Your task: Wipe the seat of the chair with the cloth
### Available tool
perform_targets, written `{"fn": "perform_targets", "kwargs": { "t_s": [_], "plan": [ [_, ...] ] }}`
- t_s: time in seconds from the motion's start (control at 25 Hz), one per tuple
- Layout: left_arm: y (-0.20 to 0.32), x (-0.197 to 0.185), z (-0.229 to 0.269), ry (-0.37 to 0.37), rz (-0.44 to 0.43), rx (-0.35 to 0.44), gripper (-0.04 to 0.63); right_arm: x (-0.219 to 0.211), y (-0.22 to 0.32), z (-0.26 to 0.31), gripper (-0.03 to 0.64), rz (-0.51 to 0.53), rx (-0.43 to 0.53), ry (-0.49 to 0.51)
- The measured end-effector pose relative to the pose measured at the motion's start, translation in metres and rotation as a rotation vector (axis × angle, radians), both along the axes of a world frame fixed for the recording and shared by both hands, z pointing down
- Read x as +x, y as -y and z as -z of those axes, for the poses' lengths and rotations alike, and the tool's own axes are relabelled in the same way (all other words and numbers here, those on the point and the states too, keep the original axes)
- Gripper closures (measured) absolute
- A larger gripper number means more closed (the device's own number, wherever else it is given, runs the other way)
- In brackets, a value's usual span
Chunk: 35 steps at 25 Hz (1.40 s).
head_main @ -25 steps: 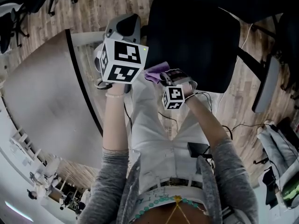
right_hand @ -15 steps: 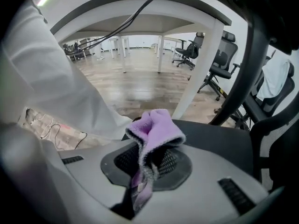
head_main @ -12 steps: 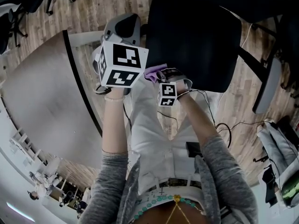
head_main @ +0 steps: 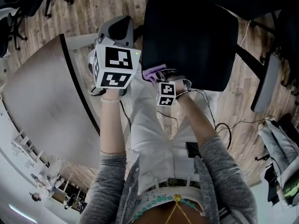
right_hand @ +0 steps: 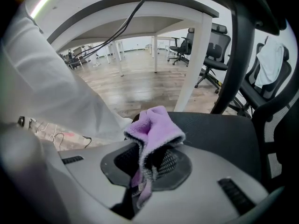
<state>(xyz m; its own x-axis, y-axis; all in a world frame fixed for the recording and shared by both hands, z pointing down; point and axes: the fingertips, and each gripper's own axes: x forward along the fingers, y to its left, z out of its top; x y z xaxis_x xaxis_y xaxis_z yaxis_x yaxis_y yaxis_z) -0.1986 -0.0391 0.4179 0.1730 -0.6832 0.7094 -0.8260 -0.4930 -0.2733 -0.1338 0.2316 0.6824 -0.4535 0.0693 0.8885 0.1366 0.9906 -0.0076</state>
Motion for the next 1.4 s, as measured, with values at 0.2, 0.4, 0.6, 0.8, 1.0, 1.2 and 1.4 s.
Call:
{"fn": "perform_targets", "kwargs": {
  "t_s": [0.2, 0.4, 0.6, 0.8, 1.0, 1.2, 1.4],
  "plan": [
    [0.000, 0.000, 0.001, 0.001, 0.000, 0.001, 0.598, 0.015, -0.001, -0.002, 0.569, -0.016, -0.009, -0.019],
    [0.000, -0.001, 0.002, 0.006, -0.004, 0.004, 0.598, 0.029, -0.001, -0.007, 0.569, -0.041, -0.020, -0.036],
    [0.000, 0.000, 0.002, 0.013, -0.002, 0.006, 0.598, 0.043, 0.002, -0.008, 0.569, -0.068, -0.024, -0.043],
    [0.000, -0.001, 0.002, 0.016, -0.003, 0.007, 0.598, 0.056, 0.002, -0.010, 0.569, -0.092, -0.028, -0.059],
    [0.000, -0.001, 0.003, 0.017, -0.003, 0.007, 0.598, 0.070, 0.002, -0.012, 0.569, -0.104, -0.028, -0.078],
    [0.001, -0.002, 0.003, 0.020, -0.003, 0.007, 0.598, 0.085, 0.002, -0.014, 0.569, -0.133, -0.036, -0.088],
    [0.001, -0.001, 0.001, 0.023, -0.003, 0.010, 0.597, 0.102, 0.000, -0.019, 0.569, -0.138, -0.034, -0.103]
  ]
}}
